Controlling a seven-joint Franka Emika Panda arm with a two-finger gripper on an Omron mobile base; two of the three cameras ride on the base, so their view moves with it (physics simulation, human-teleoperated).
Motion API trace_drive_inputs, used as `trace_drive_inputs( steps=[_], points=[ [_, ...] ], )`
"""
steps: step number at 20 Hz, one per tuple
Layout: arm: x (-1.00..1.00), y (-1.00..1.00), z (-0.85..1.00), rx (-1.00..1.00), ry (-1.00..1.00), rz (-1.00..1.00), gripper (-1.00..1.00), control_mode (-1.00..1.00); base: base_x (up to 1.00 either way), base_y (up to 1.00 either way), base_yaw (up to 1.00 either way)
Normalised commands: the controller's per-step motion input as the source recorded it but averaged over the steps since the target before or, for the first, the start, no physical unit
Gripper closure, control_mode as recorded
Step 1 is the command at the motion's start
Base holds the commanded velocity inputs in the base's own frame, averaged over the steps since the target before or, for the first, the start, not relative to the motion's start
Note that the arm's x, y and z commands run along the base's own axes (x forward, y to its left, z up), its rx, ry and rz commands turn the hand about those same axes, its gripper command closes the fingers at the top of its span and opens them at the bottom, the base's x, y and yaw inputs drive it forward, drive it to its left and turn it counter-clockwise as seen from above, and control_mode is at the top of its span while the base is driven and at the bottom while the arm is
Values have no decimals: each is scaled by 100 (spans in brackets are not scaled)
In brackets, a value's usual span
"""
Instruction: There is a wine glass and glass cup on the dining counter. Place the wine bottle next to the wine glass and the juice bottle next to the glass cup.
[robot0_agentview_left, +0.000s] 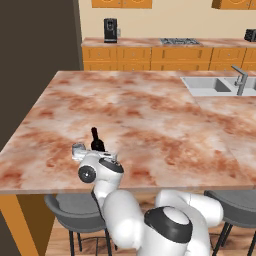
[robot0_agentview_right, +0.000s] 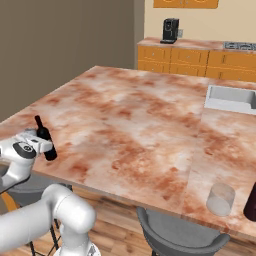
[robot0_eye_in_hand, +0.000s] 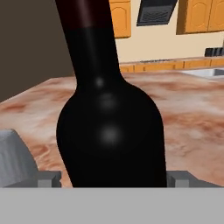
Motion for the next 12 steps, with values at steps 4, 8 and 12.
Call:
trace_drive_inputs(
  steps=[4,8,12],
  points=[
    [0,0,-13,0,-9,0,-100,-100,0,0,0],
    [0,0,-9,0,-10,0,-100,-100,0,0,0],
    [0,-1,-6,0,-5,0,-100,-100,0,0,0]
  ],
)
